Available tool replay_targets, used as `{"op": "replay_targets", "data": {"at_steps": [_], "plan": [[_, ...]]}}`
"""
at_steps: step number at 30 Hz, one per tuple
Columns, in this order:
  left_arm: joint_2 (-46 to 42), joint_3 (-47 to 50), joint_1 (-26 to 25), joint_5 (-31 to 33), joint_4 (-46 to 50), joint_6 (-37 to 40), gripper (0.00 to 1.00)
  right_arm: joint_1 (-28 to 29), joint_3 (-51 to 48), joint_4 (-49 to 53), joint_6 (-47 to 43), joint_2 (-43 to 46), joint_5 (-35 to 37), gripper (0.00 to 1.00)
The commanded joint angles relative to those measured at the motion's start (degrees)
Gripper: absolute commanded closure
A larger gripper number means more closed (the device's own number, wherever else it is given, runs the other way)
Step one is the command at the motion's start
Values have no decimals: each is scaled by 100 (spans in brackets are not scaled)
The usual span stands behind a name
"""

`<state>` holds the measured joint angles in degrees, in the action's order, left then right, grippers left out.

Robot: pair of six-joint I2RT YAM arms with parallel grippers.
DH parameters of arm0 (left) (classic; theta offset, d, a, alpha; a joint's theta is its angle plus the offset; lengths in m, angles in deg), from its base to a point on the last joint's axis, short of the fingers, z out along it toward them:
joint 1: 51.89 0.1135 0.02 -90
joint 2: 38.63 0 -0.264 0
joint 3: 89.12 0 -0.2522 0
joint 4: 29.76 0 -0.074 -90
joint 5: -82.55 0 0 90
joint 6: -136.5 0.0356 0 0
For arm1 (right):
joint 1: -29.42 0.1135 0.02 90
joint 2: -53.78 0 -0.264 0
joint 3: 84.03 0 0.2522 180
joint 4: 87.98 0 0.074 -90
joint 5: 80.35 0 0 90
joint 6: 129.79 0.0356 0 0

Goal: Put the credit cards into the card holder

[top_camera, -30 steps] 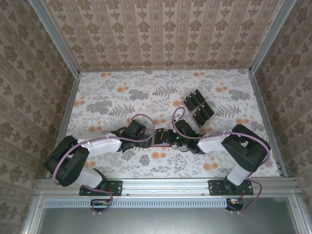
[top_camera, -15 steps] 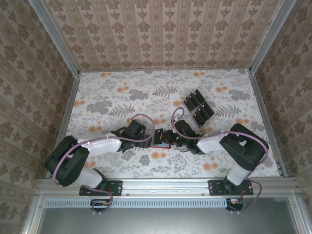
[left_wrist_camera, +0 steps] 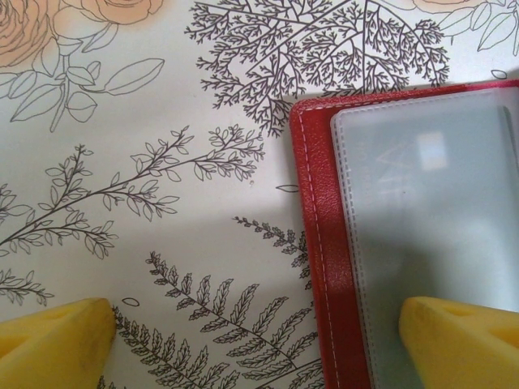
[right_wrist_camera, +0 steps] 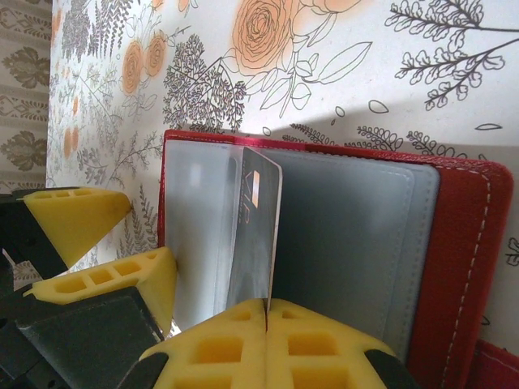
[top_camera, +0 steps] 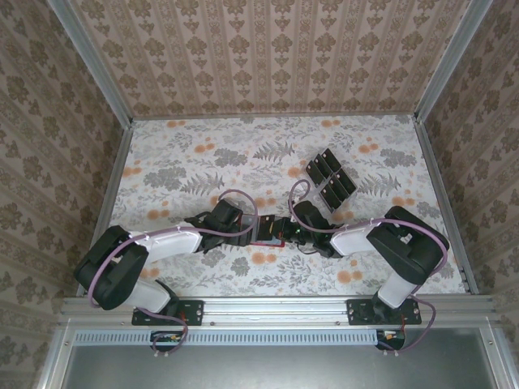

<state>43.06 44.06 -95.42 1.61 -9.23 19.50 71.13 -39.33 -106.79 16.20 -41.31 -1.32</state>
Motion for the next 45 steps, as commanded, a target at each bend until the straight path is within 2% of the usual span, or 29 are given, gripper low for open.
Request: {"op": "replay_targets", "data": {"at_steps": [1,33,45], "plan": [[163,230,-37,-53,402,-93,0,-68,31,226,-2,-46,201,100],[211,275,-57,-58,343,-112,0,142,-44,-276,214,-423,-200,100],[-2,279,-66,456,588,-412,0,152,-228,-284,272,-390,-101,100]]}}
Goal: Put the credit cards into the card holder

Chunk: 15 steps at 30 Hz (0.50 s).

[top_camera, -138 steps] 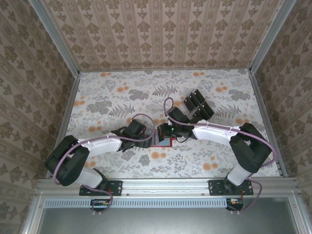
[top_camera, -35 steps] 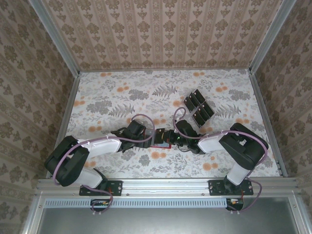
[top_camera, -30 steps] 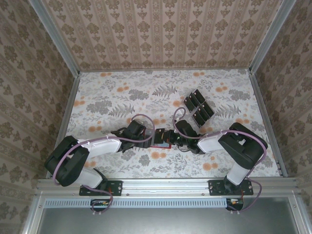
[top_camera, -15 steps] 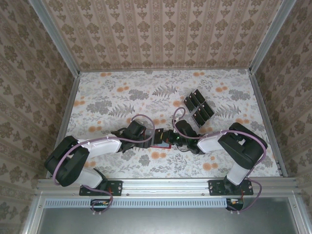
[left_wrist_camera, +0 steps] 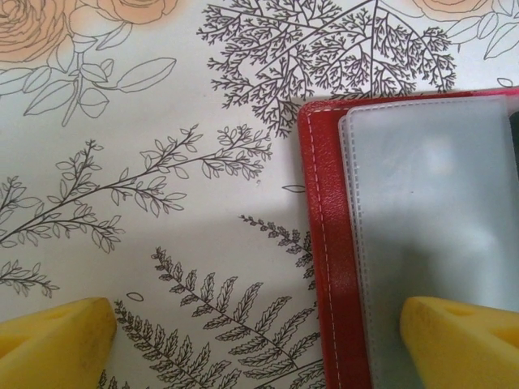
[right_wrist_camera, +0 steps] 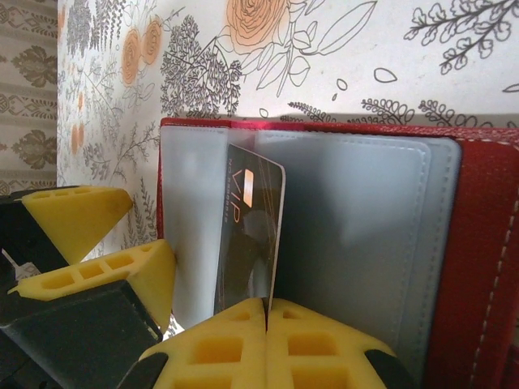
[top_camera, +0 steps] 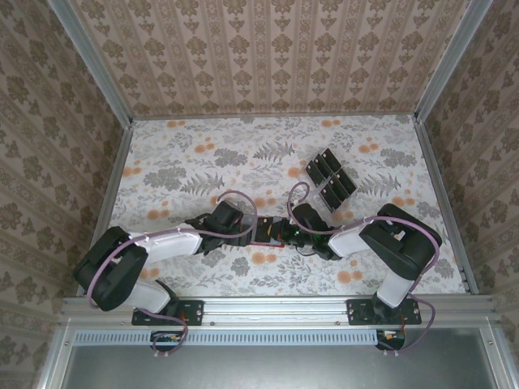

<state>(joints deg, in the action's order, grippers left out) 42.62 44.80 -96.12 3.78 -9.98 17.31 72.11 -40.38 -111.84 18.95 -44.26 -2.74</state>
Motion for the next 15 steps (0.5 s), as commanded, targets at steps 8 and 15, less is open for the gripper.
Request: {"op": "replay_targets", "data": {"at_steps": [8,15], "plan": [[86,216,2,240,658,-245,0,49,-80,242,37,-185,17,100],[133,217,-9,202,646,-253,0,51,32,287,67,-321,-95,100]]}}
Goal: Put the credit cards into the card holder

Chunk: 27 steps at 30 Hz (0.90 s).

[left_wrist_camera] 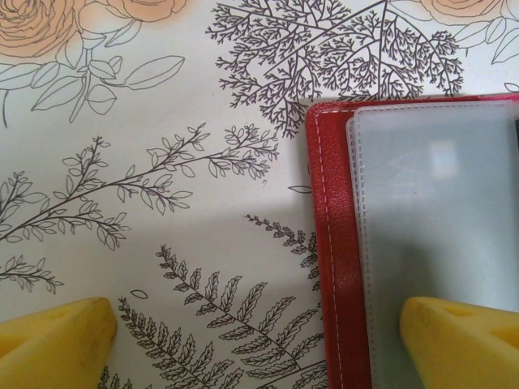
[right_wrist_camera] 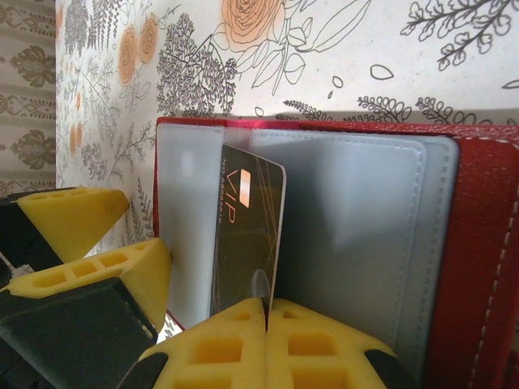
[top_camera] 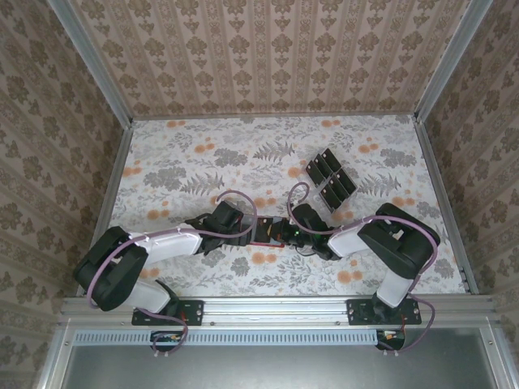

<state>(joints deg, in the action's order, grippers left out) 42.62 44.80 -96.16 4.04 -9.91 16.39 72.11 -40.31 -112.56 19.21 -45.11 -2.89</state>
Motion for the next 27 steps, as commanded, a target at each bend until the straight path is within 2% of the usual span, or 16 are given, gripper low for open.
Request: {"op": "replay_targets", "data": {"at_steps": [1,14,23,25,27], "plan": [[136,217,-6,175,639,-161,0,53,53,363,32,-260,-97,100],[145,218,-27,143,612,-147,0,92,363,475,24,-557,-265,100],[-7,66,-17,191,768,-127,0,159,952,1178,-176,-707,-379,99],[-112,37,-3,205,823,-136,0,157,1041,1362,-252,-664,-381,88],[-233,7,30,206,885,-136,0,152,1115,1562,-331,-549,-373,71]]}}
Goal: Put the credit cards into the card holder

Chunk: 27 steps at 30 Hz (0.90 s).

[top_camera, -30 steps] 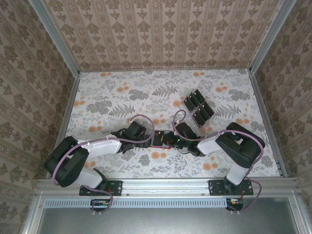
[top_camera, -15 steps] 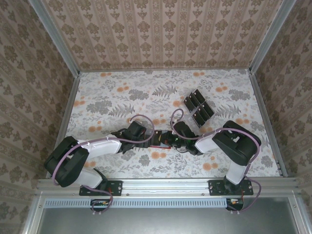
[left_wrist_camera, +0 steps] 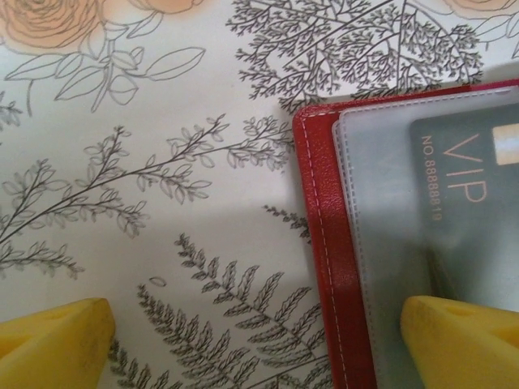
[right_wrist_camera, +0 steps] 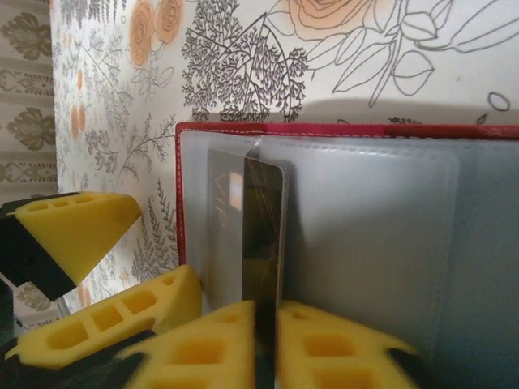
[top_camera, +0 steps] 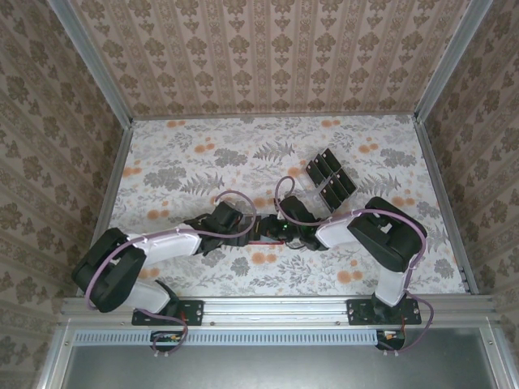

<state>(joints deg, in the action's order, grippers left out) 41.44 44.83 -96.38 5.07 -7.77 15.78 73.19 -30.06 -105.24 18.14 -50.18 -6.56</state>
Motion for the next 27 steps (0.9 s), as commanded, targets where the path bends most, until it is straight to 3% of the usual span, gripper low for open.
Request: {"op": "replay_targets", "data": {"at_steps": [1,5,8,22,27], "plan": [[-169,-11,63,102,688,-74,0,44,112,915,-258,35,11,65],[-404,-44,188,103,815,-59,0,52,179,1422,-450,418,164,49],[-572,-35,299,85,870,-41,0,52,231,1811,-594,626,283,46],[-624,72,469,-102,832,15,0,-32,1236,3733,-1512,969,629,46],[-495,127,475,-162,717,5,0,-21,1762,4678,-1916,852,951,51]]}}
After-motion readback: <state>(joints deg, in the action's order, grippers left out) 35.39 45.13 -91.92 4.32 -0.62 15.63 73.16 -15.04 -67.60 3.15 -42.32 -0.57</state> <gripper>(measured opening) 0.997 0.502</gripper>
